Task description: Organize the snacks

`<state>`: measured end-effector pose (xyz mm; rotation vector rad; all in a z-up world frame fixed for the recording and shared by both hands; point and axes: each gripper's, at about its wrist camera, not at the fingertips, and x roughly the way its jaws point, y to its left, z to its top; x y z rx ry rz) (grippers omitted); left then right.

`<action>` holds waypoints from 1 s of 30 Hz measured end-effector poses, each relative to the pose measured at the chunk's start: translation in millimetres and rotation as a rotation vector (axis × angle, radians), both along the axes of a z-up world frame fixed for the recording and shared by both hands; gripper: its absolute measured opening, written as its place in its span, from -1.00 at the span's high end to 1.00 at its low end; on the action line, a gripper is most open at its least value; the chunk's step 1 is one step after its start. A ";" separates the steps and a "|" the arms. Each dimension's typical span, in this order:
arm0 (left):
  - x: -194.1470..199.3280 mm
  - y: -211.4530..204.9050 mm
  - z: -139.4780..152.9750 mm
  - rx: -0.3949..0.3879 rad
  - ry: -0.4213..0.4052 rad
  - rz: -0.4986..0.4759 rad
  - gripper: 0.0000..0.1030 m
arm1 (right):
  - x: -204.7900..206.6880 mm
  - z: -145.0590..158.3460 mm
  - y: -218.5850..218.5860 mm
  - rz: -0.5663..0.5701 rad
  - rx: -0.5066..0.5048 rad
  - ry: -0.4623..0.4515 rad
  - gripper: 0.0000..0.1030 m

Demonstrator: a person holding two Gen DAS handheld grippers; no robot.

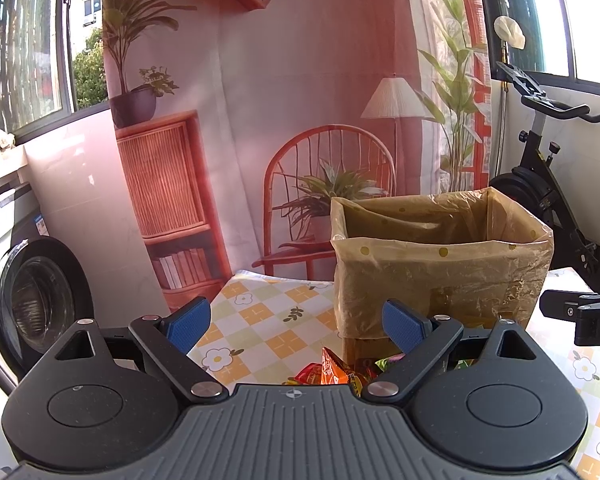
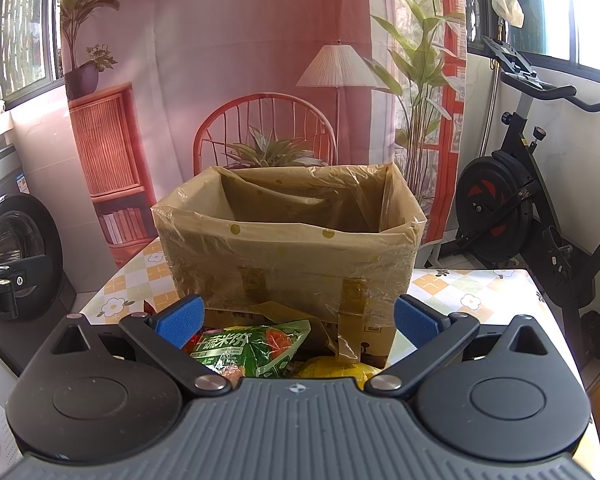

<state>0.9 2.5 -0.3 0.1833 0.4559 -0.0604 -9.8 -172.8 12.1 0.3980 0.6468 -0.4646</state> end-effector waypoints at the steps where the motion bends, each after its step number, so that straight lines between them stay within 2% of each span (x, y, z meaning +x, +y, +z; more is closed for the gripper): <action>1: 0.1 0.0 -0.1 0.000 0.000 0.000 -0.84 | 0.0 0.0 0.0 0.000 0.000 0.000 -1.00; 30: -0.8 0.3 0.0 -0.006 -0.004 0.004 -0.84 | -1.4 1.2 1.8 0.001 -0.004 -0.002 -1.00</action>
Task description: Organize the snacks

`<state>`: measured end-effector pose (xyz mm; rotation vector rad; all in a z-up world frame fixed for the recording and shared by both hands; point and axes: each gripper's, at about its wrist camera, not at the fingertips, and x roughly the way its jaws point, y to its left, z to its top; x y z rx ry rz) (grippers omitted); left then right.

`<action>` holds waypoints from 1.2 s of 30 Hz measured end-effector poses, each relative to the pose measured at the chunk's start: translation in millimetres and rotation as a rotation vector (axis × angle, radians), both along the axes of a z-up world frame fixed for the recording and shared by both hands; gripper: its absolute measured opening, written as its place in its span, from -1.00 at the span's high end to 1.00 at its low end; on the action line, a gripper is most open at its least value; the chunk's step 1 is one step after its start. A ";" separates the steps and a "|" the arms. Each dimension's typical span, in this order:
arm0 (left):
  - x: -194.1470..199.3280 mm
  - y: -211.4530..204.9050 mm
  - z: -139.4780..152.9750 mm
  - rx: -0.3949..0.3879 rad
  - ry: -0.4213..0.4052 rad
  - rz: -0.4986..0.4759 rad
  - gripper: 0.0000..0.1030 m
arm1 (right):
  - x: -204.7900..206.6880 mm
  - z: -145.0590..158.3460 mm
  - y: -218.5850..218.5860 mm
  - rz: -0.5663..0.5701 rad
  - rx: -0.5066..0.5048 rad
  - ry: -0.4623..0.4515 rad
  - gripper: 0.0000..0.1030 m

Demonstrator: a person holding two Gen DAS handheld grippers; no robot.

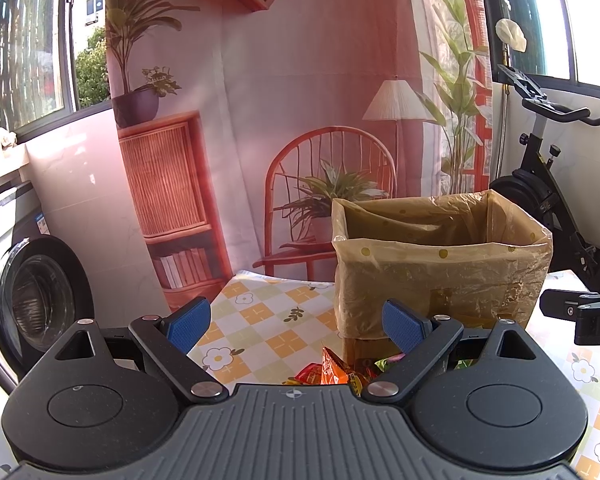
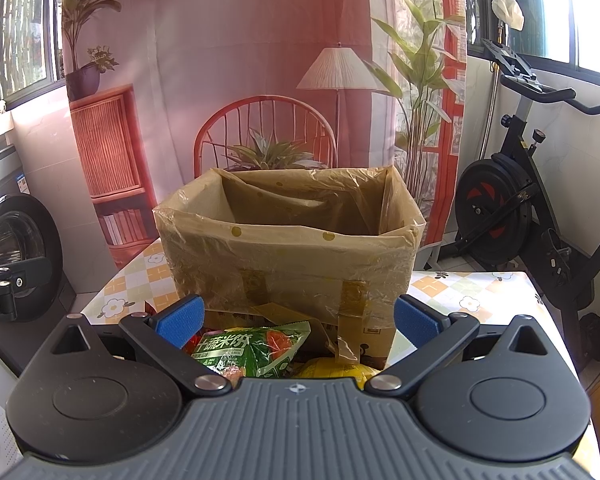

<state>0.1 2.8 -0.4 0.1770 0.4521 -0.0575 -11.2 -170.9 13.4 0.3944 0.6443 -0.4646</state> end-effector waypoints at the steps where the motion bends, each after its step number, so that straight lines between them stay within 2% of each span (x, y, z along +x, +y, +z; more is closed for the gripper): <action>1: -0.4 0.2 0.1 0.000 -0.001 0.001 -0.84 | 0.0 0.0 0.0 0.001 0.000 0.000 -1.00; 13: -1.6 1.0 0.5 -0.009 0.001 0.006 -0.84 | 1.1 -0.3 -0.1 0.002 -0.003 -0.002 -1.00; 18: -1.1 6.3 -2.0 -0.049 -0.008 -0.006 -0.87 | -1.2 0.9 -0.3 -0.001 -0.005 -0.022 -1.00; 24: -5.5 15.0 -14.4 -0.131 -0.044 -0.015 -0.90 | -1.6 -13.3 5.7 0.024 -0.015 -0.062 -1.00; 32: 4.2 18.3 -32.7 -0.092 -0.023 0.021 -0.90 | 2.3 -39.6 11.1 0.042 -0.014 -0.075 -1.00; 36: 10.2 27.9 -40.9 -0.119 -0.005 0.025 -0.90 | 6.5 -53.4 12.8 0.053 0.006 -0.067 -1.00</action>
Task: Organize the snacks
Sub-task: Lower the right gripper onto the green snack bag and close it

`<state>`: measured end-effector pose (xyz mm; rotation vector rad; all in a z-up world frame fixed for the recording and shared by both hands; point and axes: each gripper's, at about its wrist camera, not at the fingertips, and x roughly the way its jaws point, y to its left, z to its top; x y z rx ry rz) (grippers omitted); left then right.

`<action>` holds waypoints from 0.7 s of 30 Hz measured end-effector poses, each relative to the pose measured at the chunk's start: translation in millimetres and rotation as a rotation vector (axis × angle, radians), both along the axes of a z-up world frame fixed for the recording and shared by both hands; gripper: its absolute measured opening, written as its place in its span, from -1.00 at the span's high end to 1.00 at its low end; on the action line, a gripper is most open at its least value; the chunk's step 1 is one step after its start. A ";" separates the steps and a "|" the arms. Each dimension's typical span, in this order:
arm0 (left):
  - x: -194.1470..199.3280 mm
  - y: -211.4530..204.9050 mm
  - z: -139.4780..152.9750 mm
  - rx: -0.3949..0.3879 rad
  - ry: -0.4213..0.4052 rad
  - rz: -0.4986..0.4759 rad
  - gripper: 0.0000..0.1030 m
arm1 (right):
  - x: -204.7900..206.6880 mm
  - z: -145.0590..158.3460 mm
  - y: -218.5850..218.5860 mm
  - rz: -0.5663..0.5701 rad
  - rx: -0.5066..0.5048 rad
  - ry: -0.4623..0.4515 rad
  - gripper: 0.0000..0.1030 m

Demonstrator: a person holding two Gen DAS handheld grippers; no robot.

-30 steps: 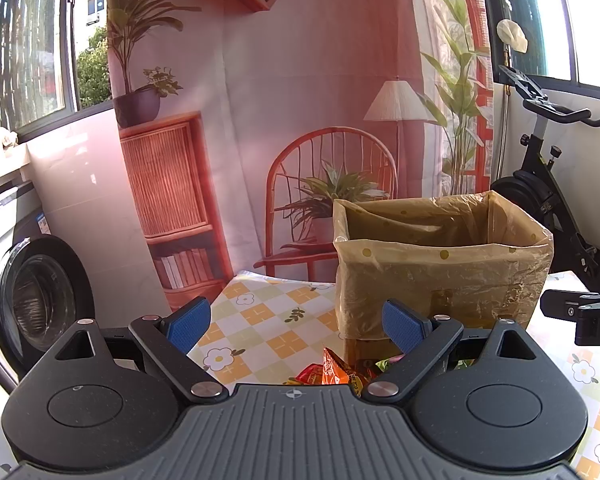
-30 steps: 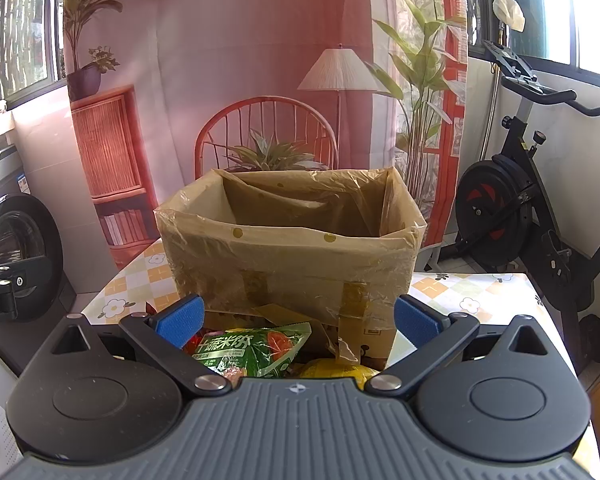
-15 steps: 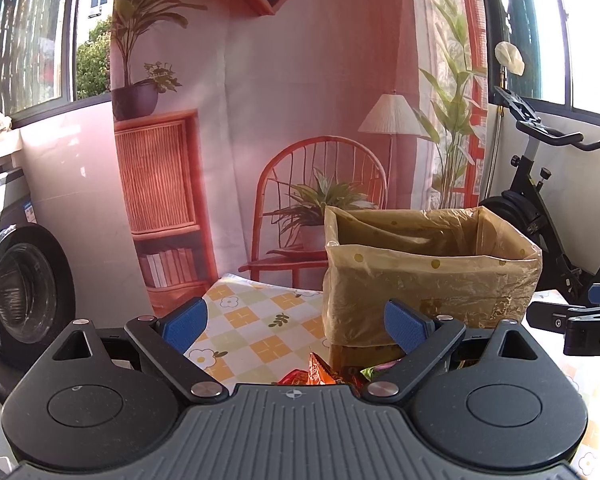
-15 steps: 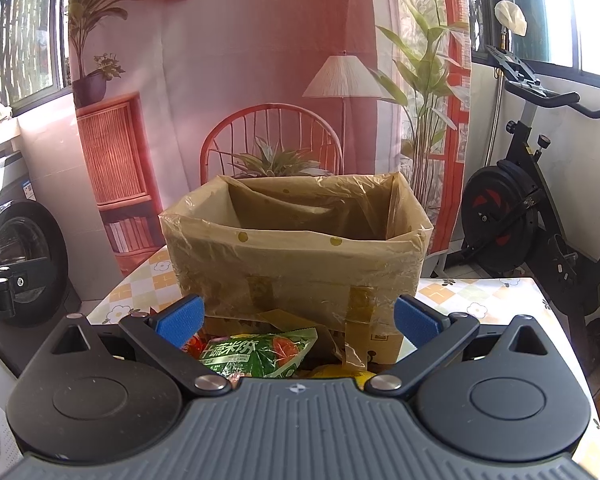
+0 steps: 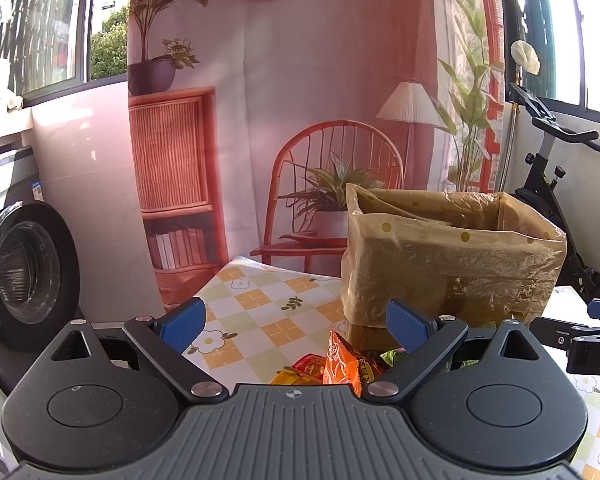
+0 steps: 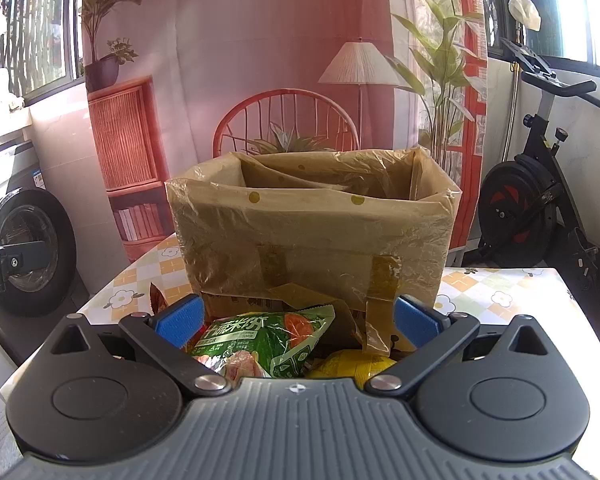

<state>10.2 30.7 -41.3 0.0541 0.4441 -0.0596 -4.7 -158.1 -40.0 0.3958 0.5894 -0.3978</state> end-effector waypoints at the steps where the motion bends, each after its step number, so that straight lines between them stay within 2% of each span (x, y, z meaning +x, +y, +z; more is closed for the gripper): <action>1: 2.3 3.6 -2.4 -0.016 0.002 -0.001 -0.90 | 0.9 -2.4 0.2 0.003 0.005 0.001 -1.00; 5: 12.2 22.3 -14.1 -0.147 0.028 -0.022 -0.90 | 5.6 -12.7 2.9 0.021 0.007 0.007 -1.00; 8: 21.4 27.9 -22.0 -0.201 0.082 -0.003 -0.90 | 10.1 -18.5 5.8 0.035 0.009 0.016 -1.00; 14: 33.8 27.9 -38.6 -0.173 0.111 -0.014 -0.89 | 17.9 -31.8 6.8 0.053 0.029 0.029 -1.00; 21: 52.3 32.3 -56.9 -0.126 0.151 -0.012 -0.78 | 33.5 -52.2 8.5 0.087 0.067 0.033 -1.00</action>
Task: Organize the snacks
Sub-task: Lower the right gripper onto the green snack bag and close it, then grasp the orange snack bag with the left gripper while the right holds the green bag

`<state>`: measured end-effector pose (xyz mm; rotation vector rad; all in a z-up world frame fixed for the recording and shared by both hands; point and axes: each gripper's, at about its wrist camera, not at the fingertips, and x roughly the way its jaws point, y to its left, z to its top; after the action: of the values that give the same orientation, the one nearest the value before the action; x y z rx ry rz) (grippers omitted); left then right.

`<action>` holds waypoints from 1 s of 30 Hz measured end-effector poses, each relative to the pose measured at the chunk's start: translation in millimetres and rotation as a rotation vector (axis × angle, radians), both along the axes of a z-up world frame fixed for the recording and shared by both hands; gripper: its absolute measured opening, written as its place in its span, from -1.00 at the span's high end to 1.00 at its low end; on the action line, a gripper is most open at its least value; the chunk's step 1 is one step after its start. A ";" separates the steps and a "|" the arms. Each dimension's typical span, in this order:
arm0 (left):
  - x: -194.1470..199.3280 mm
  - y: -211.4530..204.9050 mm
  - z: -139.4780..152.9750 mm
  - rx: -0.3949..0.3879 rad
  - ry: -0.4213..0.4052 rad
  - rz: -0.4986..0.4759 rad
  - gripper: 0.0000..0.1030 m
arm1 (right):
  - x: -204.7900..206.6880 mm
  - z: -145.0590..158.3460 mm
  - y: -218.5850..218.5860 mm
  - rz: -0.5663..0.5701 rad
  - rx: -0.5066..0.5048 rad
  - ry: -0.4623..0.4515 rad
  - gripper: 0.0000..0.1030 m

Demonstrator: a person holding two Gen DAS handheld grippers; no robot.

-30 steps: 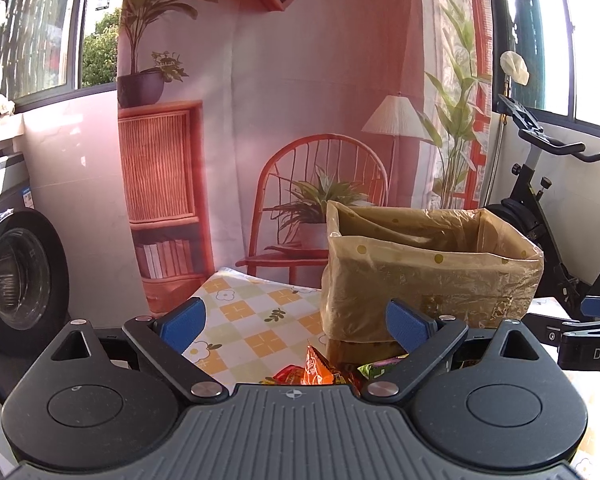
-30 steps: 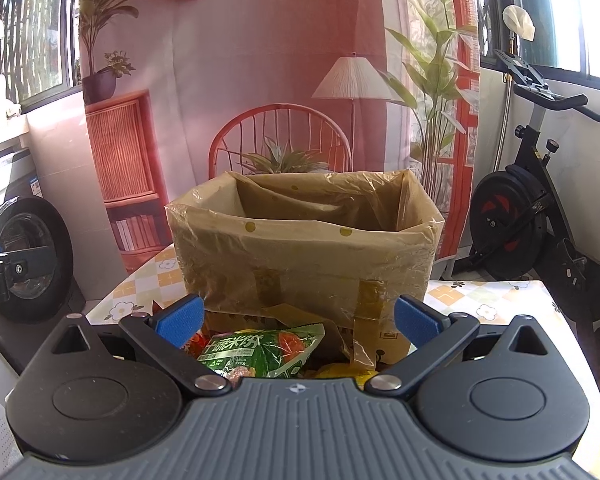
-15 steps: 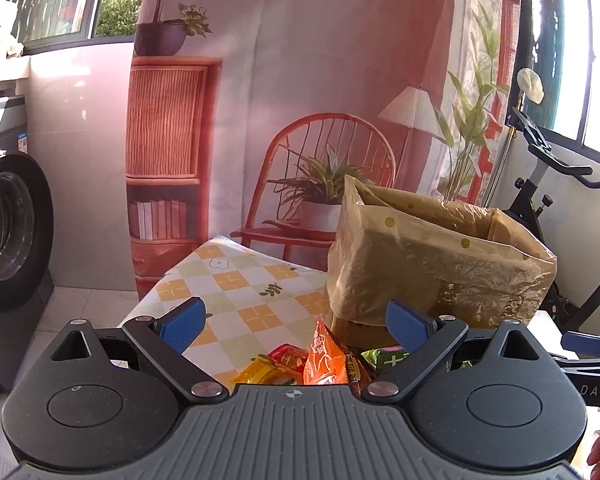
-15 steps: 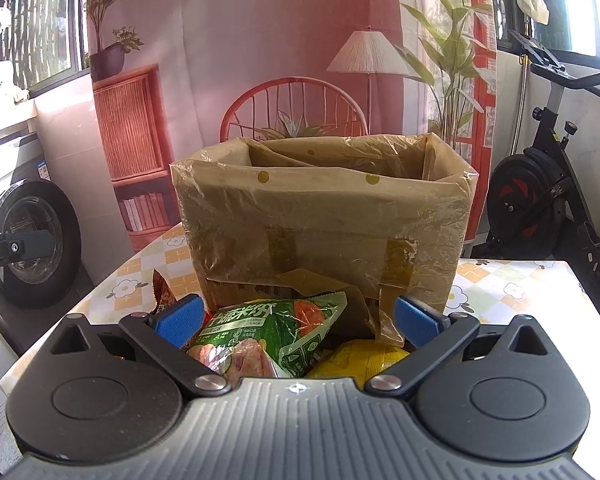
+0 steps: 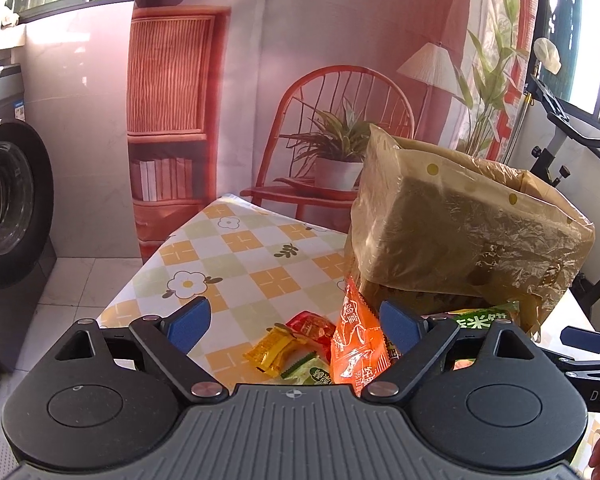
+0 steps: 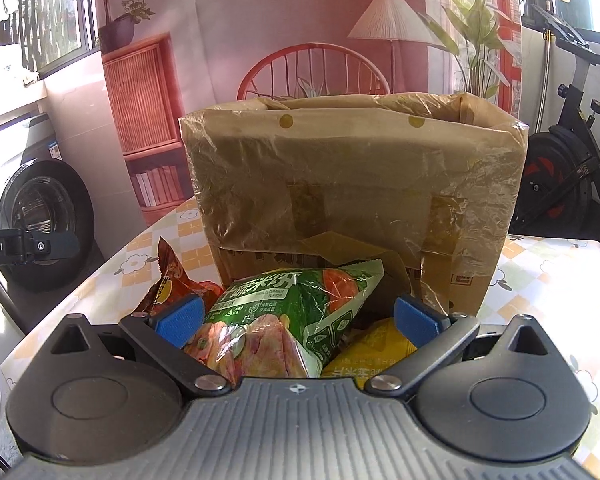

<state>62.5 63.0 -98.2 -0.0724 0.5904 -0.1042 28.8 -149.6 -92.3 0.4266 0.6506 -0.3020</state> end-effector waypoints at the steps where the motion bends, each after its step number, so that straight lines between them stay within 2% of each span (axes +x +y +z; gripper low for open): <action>1: 0.4 0.0 -1.7 0.004 0.004 -0.008 -0.77 | 3.2 -4.0 -0.2 0.000 0.010 0.004 -0.97; 10: 15.1 -12.0 -16.4 0.013 0.041 -0.092 -0.67 | 28.9 -40.8 -8.2 0.009 0.148 0.031 -0.92; 16: 18.7 -15.3 -25.0 0.009 0.062 -0.115 -0.60 | 34.5 -54.7 -15.6 -0.015 0.243 0.059 -0.92; 18: 18.7 -16.2 -27.4 0.005 0.069 -0.119 -0.56 | 35.3 -56.2 -15.4 -0.001 0.247 0.065 -0.92; 19: 18.2 -16.4 -28.6 0.002 0.073 -0.123 -0.54 | 35.0 -56.3 -15.9 0.007 0.253 0.064 -0.87; 20: 18.3 -16.6 -29.6 -0.001 0.077 -0.126 -0.49 | 34.6 -56.2 -16.5 0.016 0.264 0.059 -0.70; 23: 16.4 -16.2 -30.6 -0.012 0.090 -0.131 -0.47 | 34.0 -54.6 -14.6 0.046 0.276 0.058 -0.43; 26: 13.8 -16.0 -30.2 -0.014 0.092 -0.133 -0.45 | 30.7 -47.0 -8.6 0.069 0.232 0.042 -0.26; 30: 10.5 -14.8 -29.0 -0.022 0.090 -0.132 -0.45 | 21.9 -35.8 -5.3 0.071 0.199 0.014 -0.17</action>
<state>73.0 48.2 -127.3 -0.0599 0.6837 -0.2364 50.7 -155.0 -128.1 0.5904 0.7106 -0.1732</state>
